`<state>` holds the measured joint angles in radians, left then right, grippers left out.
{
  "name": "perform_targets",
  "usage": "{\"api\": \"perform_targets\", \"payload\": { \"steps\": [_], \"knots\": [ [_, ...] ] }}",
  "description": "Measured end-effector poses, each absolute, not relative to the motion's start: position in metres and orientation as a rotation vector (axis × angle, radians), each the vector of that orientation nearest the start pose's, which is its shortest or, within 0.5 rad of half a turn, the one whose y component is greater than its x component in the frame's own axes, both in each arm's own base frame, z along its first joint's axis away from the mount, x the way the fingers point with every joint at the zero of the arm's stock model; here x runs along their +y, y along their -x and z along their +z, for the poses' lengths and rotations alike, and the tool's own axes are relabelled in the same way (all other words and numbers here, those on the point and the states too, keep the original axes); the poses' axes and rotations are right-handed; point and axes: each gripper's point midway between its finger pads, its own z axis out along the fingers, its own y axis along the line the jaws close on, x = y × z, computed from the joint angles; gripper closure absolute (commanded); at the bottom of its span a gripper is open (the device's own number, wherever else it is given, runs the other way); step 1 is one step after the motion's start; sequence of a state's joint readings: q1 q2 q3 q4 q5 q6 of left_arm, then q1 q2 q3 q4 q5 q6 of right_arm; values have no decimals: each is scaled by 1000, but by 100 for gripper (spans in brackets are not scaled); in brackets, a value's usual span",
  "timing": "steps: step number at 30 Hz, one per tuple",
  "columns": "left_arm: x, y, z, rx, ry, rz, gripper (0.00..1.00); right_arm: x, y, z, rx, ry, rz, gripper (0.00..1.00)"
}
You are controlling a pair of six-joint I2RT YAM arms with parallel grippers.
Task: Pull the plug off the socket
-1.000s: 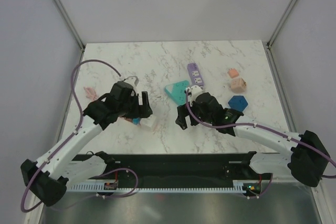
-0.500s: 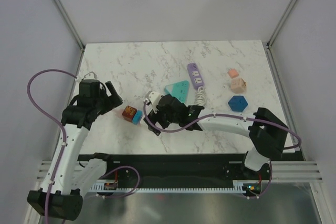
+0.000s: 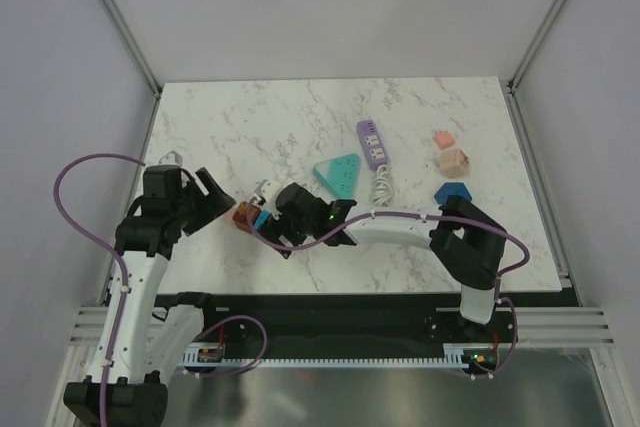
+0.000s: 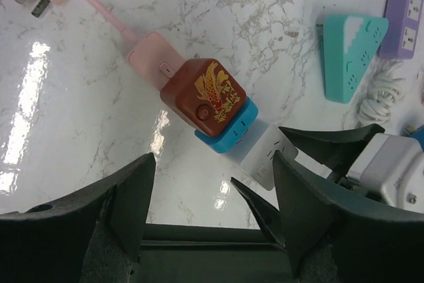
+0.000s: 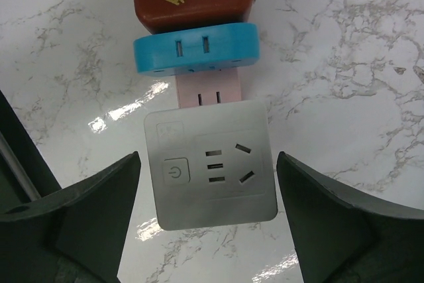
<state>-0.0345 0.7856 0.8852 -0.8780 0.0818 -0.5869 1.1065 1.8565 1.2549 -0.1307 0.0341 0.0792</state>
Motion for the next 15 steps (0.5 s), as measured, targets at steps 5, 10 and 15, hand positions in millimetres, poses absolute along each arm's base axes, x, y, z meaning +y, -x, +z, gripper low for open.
{"api": "perform_targets", "payload": {
  "steps": [5, 10, 15],
  "knots": [
    [-55, -220, 182, 2315, 591, -463, 24, 433, -219, 67, 2099, 1163, 519, 16],
    [-63, -222, 187, 2300, 557, -529, 30, 430, -222, 66, 2102, 1152, 485, 45],
    [-70, -223, 188, 2296, 531, -580, 34, 429, -224, 65, 2113, 1134, 468, 68]
  ]
}}
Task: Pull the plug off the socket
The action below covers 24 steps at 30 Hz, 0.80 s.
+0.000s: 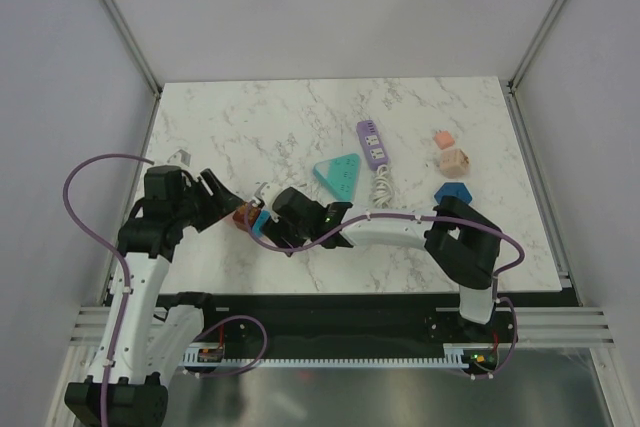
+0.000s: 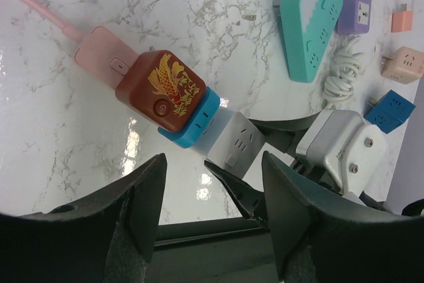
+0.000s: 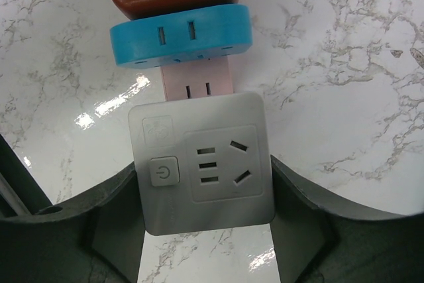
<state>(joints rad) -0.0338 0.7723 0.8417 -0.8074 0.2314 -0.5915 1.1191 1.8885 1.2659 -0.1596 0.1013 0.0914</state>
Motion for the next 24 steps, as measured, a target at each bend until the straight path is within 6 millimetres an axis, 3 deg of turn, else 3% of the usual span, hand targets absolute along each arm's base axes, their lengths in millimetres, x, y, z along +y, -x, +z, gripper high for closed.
{"api": "perform_targets", "payload": {
  "steps": [1, 4, 8, 12, 16, 20, 24],
  "knots": [
    [-72, -223, 188, 2294, 525, -592, 36, 429, -224, 65, 2117, 1130, 463, 80],
    [-75, -223, 187, 2295, 516, -613, 39, 429, -224, 65, 2127, 1113, 461, 85],
    [-82, -220, 183, 2293, 489, -673, 41, 427, -227, 65, 2148, 1074, 474, 100],
    [-102, -217, 176, 2287, 423, -823, 43, 420, -235, 67, 2201, 953, 548, 100],
    [-121, -211, 161, 2308, 394, -985, 44, 390, -252, 68, 2292, 794, 593, 100],
    [-131, -201, 146, 2310, 412, -1087, 45, 364, -268, 74, 2344, 672, 585, 100],
    [-133, -195, 136, 2277, 450, -1121, 44, 354, -270, 80, 2368, 616, 587, 100]
  ]
}}
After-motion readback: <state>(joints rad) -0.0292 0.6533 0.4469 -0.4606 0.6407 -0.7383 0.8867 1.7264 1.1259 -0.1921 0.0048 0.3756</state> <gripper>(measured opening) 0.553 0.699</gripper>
